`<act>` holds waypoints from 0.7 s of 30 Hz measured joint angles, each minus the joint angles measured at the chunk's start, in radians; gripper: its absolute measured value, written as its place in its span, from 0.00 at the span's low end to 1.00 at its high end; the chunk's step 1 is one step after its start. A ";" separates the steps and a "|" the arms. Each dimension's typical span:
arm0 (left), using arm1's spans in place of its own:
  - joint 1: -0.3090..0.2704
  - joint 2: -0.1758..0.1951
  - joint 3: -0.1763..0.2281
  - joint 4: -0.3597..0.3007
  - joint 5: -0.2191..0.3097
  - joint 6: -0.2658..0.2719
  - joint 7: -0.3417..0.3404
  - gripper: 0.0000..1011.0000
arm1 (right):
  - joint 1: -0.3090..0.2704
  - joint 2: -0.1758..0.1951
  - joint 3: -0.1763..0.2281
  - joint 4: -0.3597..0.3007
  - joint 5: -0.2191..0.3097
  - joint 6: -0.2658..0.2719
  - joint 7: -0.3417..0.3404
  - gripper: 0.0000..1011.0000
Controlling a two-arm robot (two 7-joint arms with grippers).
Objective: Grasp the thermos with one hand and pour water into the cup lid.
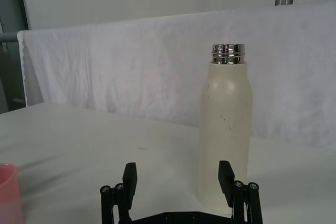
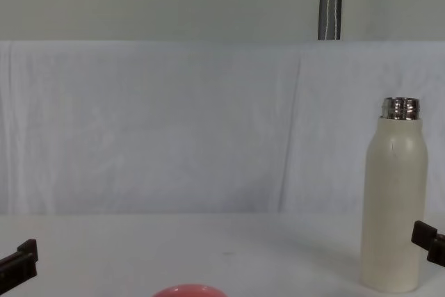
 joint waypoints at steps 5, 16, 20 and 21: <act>0.000 0.000 0.000 0.000 0.000 0.000 0.000 0.99 | -0.001 0.000 0.000 -0.001 -0.001 0.000 0.000 0.99; 0.000 0.000 0.000 0.000 0.000 0.000 0.000 0.99 | -0.002 0.001 0.000 -0.002 -0.003 -0.001 -0.001 0.99; 0.000 0.000 0.000 0.000 0.000 0.000 0.000 0.99 | -0.003 0.001 0.000 -0.002 -0.004 -0.001 -0.001 0.99; 0.000 0.000 0.000 0.000 0.000 0.000 0.000 0.99 | -0.003 0.001 0.000 -0.002 -0.004 -0.001 -0.001 0.99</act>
